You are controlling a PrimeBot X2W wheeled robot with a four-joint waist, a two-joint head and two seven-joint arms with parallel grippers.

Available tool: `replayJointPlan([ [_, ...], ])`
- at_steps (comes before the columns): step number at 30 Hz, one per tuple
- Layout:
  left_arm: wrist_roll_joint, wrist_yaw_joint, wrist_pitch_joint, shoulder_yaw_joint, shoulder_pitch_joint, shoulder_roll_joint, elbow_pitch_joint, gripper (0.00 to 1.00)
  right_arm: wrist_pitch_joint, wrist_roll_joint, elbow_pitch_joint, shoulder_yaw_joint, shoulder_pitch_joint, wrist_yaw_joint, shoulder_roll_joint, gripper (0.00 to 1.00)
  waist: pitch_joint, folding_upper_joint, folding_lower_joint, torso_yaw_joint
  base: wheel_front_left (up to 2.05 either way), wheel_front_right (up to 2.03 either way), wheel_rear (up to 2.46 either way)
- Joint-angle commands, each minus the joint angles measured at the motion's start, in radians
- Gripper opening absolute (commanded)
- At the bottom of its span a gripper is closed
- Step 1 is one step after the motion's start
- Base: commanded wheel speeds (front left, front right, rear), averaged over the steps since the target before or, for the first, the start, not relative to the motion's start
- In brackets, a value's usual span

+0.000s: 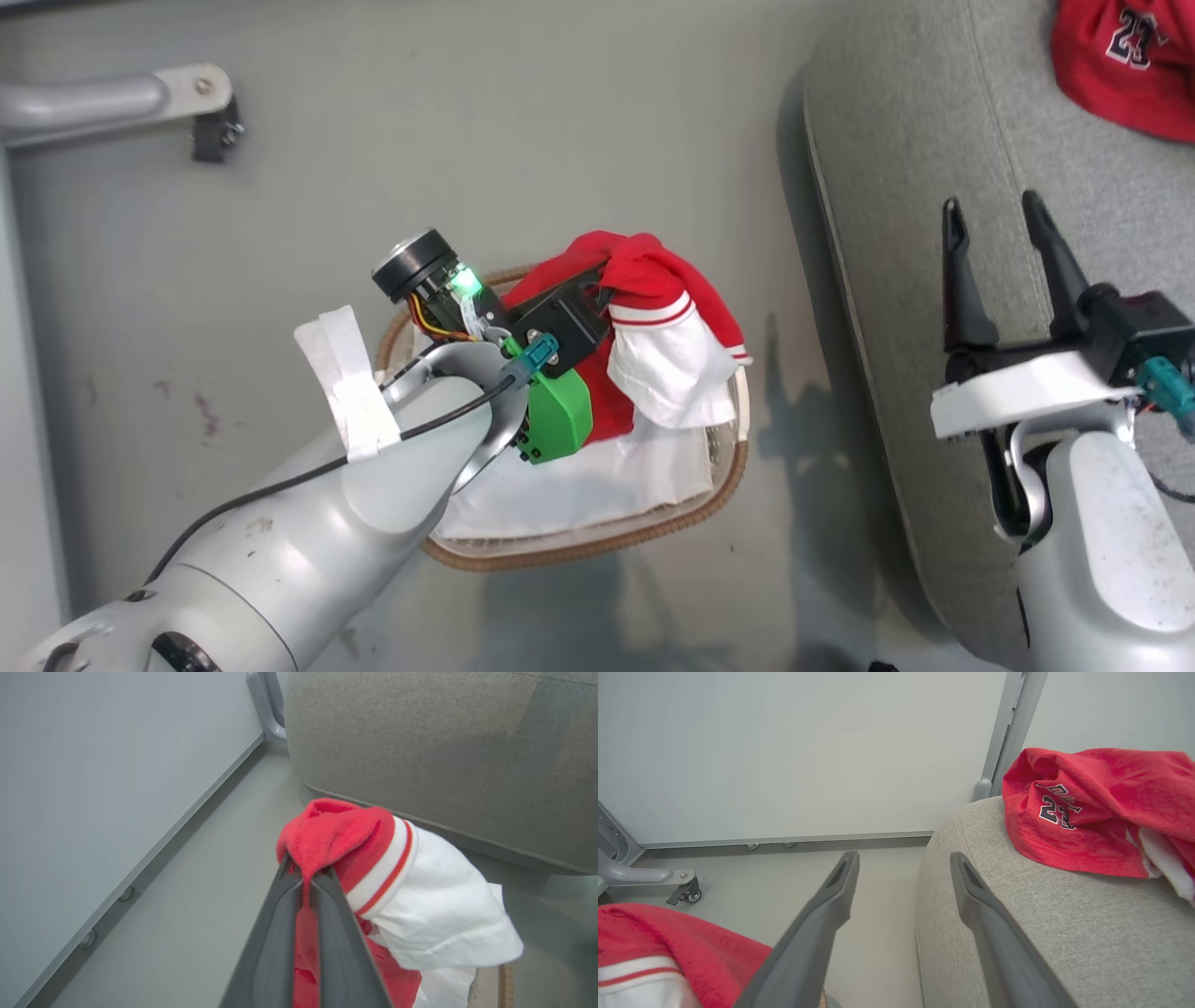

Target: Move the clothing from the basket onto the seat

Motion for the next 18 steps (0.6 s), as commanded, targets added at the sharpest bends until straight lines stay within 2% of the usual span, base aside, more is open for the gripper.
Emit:
replayJointPlan([
  [1,0.015,0.003,-0.004,0.013,-0.009,0.008,-0.021,0.00,-0.002,-0.009,0.009,0.002,0.028,-0.001,-0.004,1.00,-0.142,0.0000,0.0001,0.079,0.00,0.00,0.00],
  [9,0.052,-0.005,-0.004,0.061,-0.069,0.046,-0.087,0.00,-0.002,-0.021,0.036,0.014,0.089,-0.001,-0.004,1.00,-0.287,0.0000,0.0001,0.090,0.00,0.00,0.00],
  [18,0.041,-0.014,-0.004,0.120,-0.152,0.088,-0.092,0.00,-0.002,-0.023,0.053,0.055,0.114,-0.001,-0.004,1.00,-0.397,0.0000,0.0001,0.069,0.00,0.00,0.00],
])
